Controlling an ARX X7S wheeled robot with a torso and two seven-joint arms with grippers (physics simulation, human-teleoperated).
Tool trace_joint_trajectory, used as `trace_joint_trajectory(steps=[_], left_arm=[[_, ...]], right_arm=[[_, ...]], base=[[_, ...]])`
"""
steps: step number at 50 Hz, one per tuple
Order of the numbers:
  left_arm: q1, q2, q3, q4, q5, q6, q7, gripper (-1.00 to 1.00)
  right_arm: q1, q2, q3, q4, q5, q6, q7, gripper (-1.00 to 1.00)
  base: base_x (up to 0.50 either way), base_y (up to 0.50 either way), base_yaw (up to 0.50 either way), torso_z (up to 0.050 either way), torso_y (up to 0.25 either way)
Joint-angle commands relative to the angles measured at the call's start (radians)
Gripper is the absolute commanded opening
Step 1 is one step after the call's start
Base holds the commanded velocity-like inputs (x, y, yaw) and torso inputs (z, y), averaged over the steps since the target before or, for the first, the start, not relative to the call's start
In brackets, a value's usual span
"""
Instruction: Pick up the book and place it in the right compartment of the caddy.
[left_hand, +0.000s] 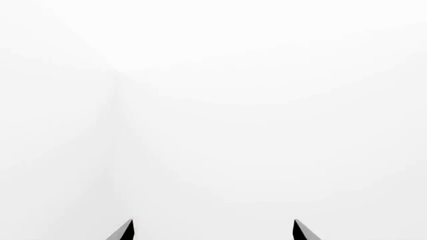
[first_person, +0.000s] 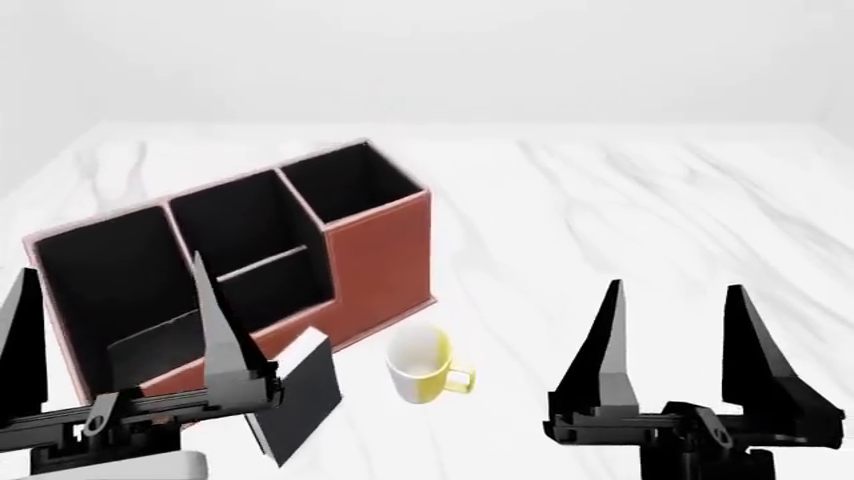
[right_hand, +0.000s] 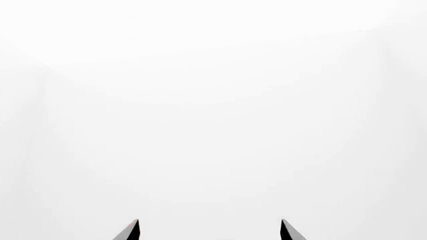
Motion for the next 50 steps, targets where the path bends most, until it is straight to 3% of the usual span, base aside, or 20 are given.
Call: trace_joint_trajectory(steps=[1, 13, 20, 26, 28, 31, 34, 36, 42, 44, 47, 50], left_arm=[[-0.002, 0.006, -0.014, -0.027, 0.013, 0.03, 0.005, 1.0], [-0.001, -0.005, -0.007, -0.04, 0.014, 0.034, -0.006, 1.0], [0.0, -0.016, 0.008, -0.035, -0.004, -0.005, 0.009, 1.0], [-0.02, -0.04, 0.028, 0.019, -0.127, -0.232, 0.095, 1.0], [-0.036, -0.072, 0.013, 0.063, -0.254, -0.387, 0.153, 1.0], [-0.048, -0.132, 0.012, 0.113, -0.264, -0.487, 0.182, 1.0], [-0.049, -0.134, 0.013, 0.114, -0.265, -0.489, 0.18, 1.0], [-0.069, -0.202, -0.092, 0.237, -0.414, -0.702, 0.216, 1.0], [-0.096, -0.247, -0.224, 0.302, -0.613, -0.868, 0.219, 1.0], [-0.097, -0.26, -0.222, 0.301, -0.63, -0.864, 0.202, 1.0], [-0.109, -0.436, -0.214, 0.306, -0.864, -0.836, 0.04, 1.0], [-0.139, -0.53, -0.233, 0.302, -1.075, -0.843, -0.063, 1.0]], right_arm=[[-0.007, -0.001, -0.016, 0.015, -0.069, -0.016, -0.028, 1.0], [-0.005, 0.012, -0.029, 0.029, -0.055, -0.008, -0.024, 1.0], [-0.003, 0.015, -0.029, 0.03, -0.05, -0.002, -0.014, 1.0], [-0.002, 0.019, -0.03, 0.034, -0.051, -0.002, -0.006, 1.0], [-0.002, 0.022, -0.029, 0.031, -0.05, 0.0, -0.004, 1.0], [-0.002, 0.024, -0.03, 0.034, -0.049, -0.003, -0.002, 1.0], [-0.002, 0.024, -0.03, 0.034, -0.049, -0.003, -0.002, 1.0], [-0.003, 0.025, -0.036, 0.041, -0.054, -0.006, -0.003, 1.0], [-0.001, 0.03, -0.034, 0.038, -0.048, -0.003, 0.003, 1.0], [-0.001, 0.032, -0.035, 0.038, -0.048, -0.003, 0.005, 1.0], [0.001, 0.033, -0.037, 0.037, -0.048, -0.001, 0.008, 1.0], [-0.001, 0.035, -0.038, 0.035, -0.048, -0.002, 0.01, 1.0]], base=[[0.5, 0.18, 0.0, 0.0, 0.0], [0.5, 0.17, 0.0, 0.0, 0.0], [0.08, 0.0, 0.0, 0.0, 0.002], [0.0, 0.0, 0.0, 0.0, 0.0], [0.0, 0.0, 0.0, 0.0, 0.0], [0.0, 0.0, 0.0, 0.0, 0.0], [0.0, 0.0, 0.0, 0.0, 0.0], [0.0, 0.0, 0.0, 0.0, 0.0], [0.0, 0.0, 0.0, 0.0, 0.0], [0.0, 0.0, 0.0, 0.0, 0.0], [0.0, 0.0, 0.0, 0.0, 0.0], [0.0, 0.0, 0.0, 0.0, 0.0]])
